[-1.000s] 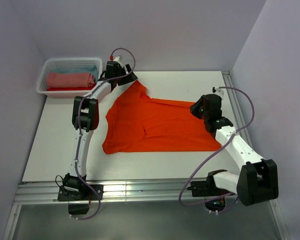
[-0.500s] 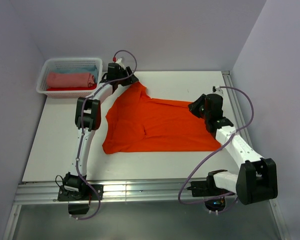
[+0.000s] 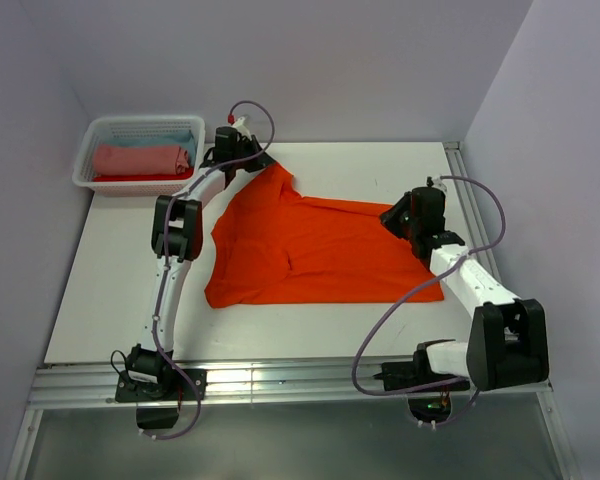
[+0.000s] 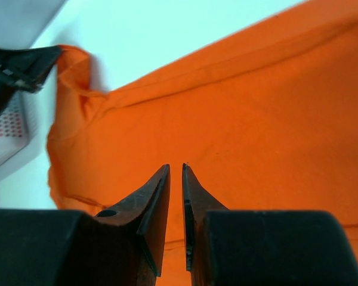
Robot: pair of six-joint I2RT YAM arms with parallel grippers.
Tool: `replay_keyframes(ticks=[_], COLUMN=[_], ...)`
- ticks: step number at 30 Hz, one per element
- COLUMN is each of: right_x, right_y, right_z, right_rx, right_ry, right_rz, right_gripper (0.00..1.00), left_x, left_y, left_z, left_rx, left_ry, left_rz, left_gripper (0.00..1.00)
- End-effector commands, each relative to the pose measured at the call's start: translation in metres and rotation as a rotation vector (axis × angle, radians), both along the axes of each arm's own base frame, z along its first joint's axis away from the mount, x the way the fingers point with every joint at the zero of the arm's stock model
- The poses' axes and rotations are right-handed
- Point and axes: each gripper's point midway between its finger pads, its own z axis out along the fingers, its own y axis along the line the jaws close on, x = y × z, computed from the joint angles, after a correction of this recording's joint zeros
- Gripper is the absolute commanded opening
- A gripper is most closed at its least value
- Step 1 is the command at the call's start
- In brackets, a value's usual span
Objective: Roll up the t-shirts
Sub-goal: Fold the tshirt
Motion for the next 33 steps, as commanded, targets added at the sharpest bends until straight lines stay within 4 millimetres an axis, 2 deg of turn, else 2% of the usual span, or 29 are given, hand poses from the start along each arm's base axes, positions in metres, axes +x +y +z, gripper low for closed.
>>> replay_keyframes(ticks=[1, 4, 6, 7, 8, 10, 12, 13, 14, 20, 21, 24, 25, 29, 33], right_x=[0.008, 0.011, 0.012, 0.011, 0.014, 0.02, 0.033, 0.036, 0.043, 0.061, 0.066, 0.076, 0.081, 0.08, 0.08], right_y=[-0.02, -0.035, -0.053, -0.062, -0.067, -0.068, -0.086, -0.09, -0.096, -0.11, -0.113, -0.125, -0.13, -0.138, -0.146], right_z=[0.0, -0.003, -0.006, -0.009, -0.011, -0.013, -0.013, -0.015, -0.019, -0.055, -0.055, -0.063, -0.059, -0.072, -0.077], right_rx=[-0.004, 0.019, 0.011, 0.001, 0.009, 0.009, -0.005, -0.009, -0.011, 0.058, 0.073, 0.097, 0.097, 0.084, 0.095], right_ry=[0.042, 0.067, 0.086, 0.101, 0.116, 0.128, 0.14, 0.152, 0.165, 0.279, 0.267, 0.29, 0.285, 0.32, 0.322], right_rz=[-0.099, -0.159, -0.256, -0.302, -0.347, -0.354, -0.391, -0.4, -0.407, -0.421, -0.427, -0.451, -0.459, -0.503, -0.545], right_gripper=[0.21, 0.2, 0.21, 0.21, 0.23, 0.27, 0.29, 0.36, 0.4, 0.51, 0.52, 0.53, 0.52, 0.48, 0.44], left_x=[0.004, 0.003, 0.002, -0.001, -0.002, -0.006, -0.009, -0.011, -0.012, -0.023, -0.025, -0.031, -0.033, -0.04, -0.045], left_y=[0.002, 0.006, 0.01, 0.012, 0.012, 0.014, 0.015, 0.017, 0.019, 0.023, 0.023, 0.023, 0.023, 0.023, 0.026], left_z=[0.038, 0.051, 0.061, 0.059, 0.07, 0.08, 0.087, 0.091, 0.092, 0.11, 0.112, 0.121, 0.122, 0.128, 0.131], left_rx=[-0.071, -0.087, -0.088, -0.089, -0.095, -0.103, -0.099, -0.091, -0.077, -0.077, -0.082, -0.101, -0.104, -0.116, -0.104], left_ry=[-0.08, -0.095, -0.11, -0.103, -0.118, -0.13, -0.148, -0.149, -0.154, -0.192, -0.198, -0.213, -0.209, -0.22, -0.224], left_rz=[-0.025, -0.021, -0.014, -0.015, -0.011, -0.007, -0.008, 0.002, 0.0, 0.012, 0.014, 0.013, 0.012, 0.003, 0.011], left_gripper=[0.0, 0.0, 0.0, 0.0, 0.0, 0.0, 0.0, 0.0, 0.0, 0.0, 0.0, 0.0, 0.0, 0.0, 0.0])
